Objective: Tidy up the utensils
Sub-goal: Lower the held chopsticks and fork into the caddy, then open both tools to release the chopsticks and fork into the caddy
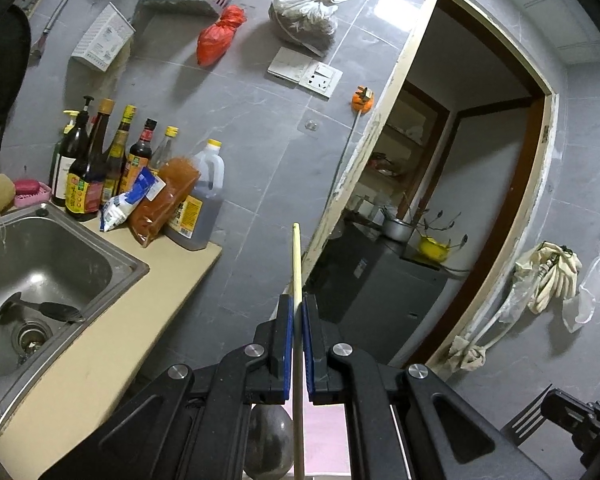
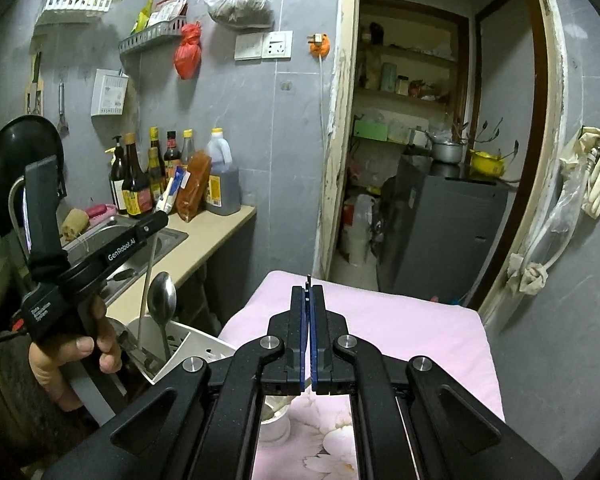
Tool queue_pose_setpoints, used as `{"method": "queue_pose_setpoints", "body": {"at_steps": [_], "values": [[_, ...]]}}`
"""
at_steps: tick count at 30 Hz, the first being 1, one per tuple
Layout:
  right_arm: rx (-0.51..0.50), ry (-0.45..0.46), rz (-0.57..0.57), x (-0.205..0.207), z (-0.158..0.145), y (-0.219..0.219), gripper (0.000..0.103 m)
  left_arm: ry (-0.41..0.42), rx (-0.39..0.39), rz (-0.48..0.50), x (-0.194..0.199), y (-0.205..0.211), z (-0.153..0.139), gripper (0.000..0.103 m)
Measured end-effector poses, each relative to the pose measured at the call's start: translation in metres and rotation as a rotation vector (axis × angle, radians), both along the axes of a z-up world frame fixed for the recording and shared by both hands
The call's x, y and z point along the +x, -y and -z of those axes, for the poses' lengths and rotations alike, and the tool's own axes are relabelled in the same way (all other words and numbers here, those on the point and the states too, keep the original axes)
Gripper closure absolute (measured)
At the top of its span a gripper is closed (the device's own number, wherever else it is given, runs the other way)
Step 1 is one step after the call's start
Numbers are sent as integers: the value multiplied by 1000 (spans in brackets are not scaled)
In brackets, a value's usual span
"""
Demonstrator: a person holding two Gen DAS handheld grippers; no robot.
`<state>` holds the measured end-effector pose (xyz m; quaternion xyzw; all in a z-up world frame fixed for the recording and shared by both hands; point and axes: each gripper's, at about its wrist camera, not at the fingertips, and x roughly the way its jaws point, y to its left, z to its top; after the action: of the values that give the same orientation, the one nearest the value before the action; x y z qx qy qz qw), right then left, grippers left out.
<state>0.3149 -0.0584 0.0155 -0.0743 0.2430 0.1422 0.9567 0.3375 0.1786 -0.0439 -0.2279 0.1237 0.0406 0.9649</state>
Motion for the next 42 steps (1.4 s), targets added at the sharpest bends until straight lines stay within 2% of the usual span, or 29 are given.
{"method": "queue_pose_setpoints", "body": {"at_steps": [16, 24, 30, 35, 42], "values": [[-2, -21, 19, 1, 10, 5, 101, -8, 97, -2, -9, 22, 13, 98], [7, -35, 10, 0, 14, 4, 101, -14, 102, -17, -11, 20, 15, 98], [12, -33, 9, 1, 13, 5, 101, 17, 99, -59, -7, 19, 10, 98], [28, -22, 12, -1, 15, 5, 101, 28, 103, -120, -16, 25, 20, 98], [28, -32, -9, -1, 17, 1, 101, 14, 100, -116, -19, 28, 30, 98]]}}
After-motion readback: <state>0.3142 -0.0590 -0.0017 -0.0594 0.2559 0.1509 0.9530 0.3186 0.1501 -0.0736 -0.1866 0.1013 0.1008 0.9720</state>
